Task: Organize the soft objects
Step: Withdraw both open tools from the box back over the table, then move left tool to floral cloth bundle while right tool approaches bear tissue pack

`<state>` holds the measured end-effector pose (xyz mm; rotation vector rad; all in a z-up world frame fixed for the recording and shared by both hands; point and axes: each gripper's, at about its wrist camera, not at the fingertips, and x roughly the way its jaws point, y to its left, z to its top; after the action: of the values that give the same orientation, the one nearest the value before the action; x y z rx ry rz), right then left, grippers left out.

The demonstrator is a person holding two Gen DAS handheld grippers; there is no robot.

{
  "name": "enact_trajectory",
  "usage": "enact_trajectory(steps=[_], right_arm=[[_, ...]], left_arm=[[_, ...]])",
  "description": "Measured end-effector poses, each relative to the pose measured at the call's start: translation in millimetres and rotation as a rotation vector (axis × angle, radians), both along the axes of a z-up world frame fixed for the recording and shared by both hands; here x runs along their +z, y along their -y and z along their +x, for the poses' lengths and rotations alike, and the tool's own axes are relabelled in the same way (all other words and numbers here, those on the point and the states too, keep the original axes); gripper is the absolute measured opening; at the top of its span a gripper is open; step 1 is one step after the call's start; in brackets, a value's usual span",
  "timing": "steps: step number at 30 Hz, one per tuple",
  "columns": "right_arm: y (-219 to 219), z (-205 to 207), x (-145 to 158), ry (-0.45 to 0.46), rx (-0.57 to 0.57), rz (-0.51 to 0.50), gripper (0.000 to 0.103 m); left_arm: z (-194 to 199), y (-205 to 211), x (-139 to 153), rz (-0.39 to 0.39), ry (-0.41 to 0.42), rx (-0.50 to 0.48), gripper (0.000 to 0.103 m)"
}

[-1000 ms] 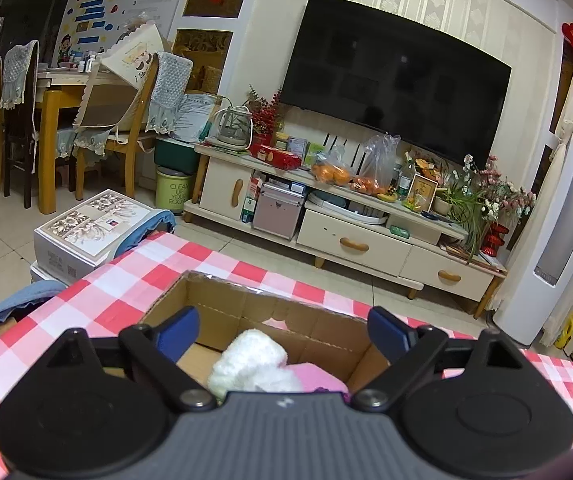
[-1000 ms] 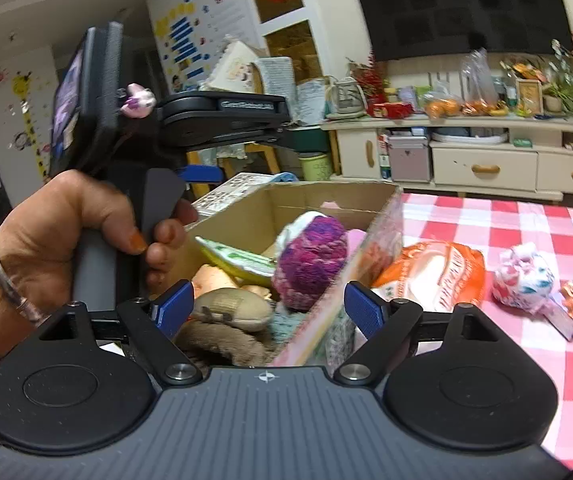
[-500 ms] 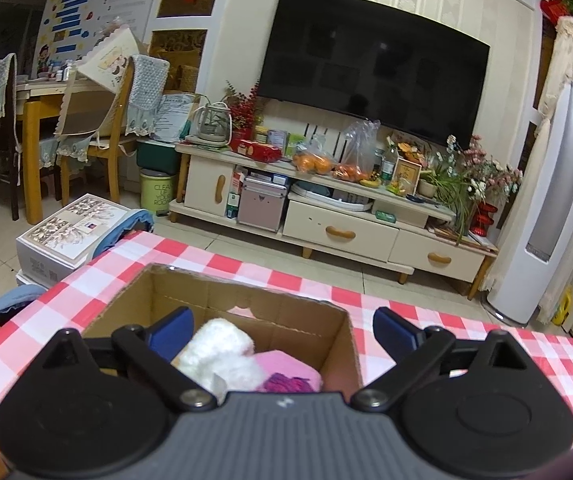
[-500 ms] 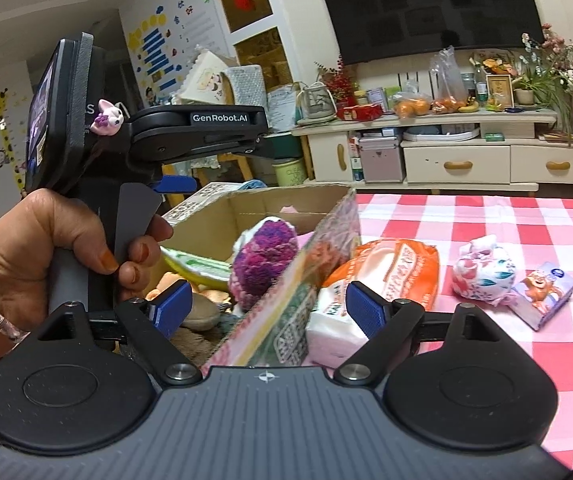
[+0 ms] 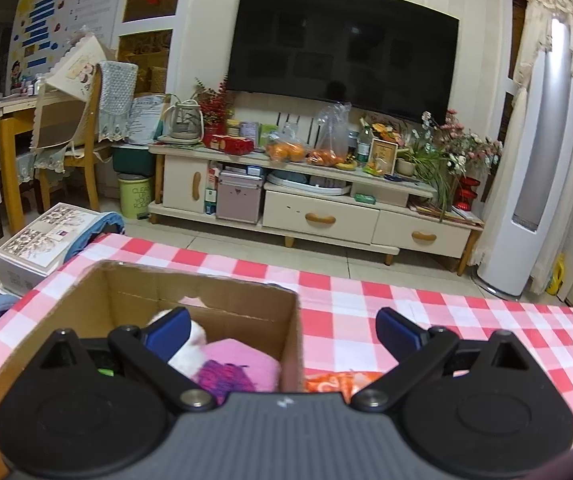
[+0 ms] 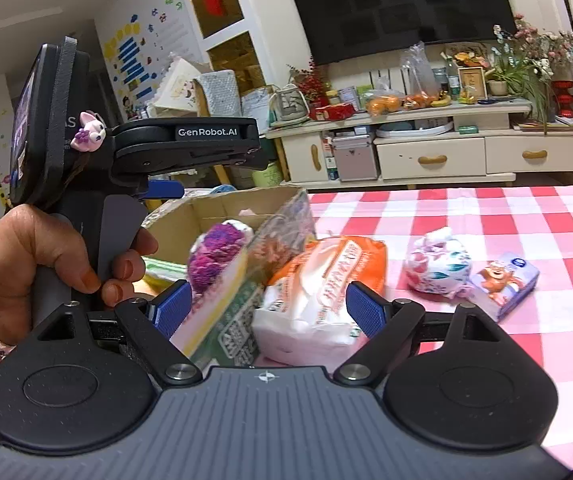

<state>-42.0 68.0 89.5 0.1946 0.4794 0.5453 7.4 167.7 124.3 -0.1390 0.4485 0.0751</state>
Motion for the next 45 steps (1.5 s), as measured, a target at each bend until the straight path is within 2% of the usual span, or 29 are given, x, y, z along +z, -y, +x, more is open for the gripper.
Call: enact_trajectory(steps=[17,20,27,35,45], right_arm=[[28.6,3.4,-7.7,-0.001,-0.15,0.001,0.103],[36.5,5.1,-12.2,0.017,-0.196,-0.037,0.103],[53.8,24.6,-29.7,0.031,-0.29,-0.193,0.103],[60.3,62.4,-54.0,-0.031,-0.233,-0.322,0.103],[60.2,93.6,-66.3,-0.07,-0.153,-0.349,0.103]], left_arm=[[11.2,57.0,-12.9,0.077,-0.042,-0.088,0.099],[13.5,64.3,-15.9,0.089,-0.051,-0.103,0.099],[15.7,79.0,-22.6,0.116,-0.074,-0.139,0.099],[20.9,92.5,-28.2,0.129,-0.094,-0.176,0.099],[30.7,106.9,-37.5,0.108,-0.132,-0.206,0.1]])
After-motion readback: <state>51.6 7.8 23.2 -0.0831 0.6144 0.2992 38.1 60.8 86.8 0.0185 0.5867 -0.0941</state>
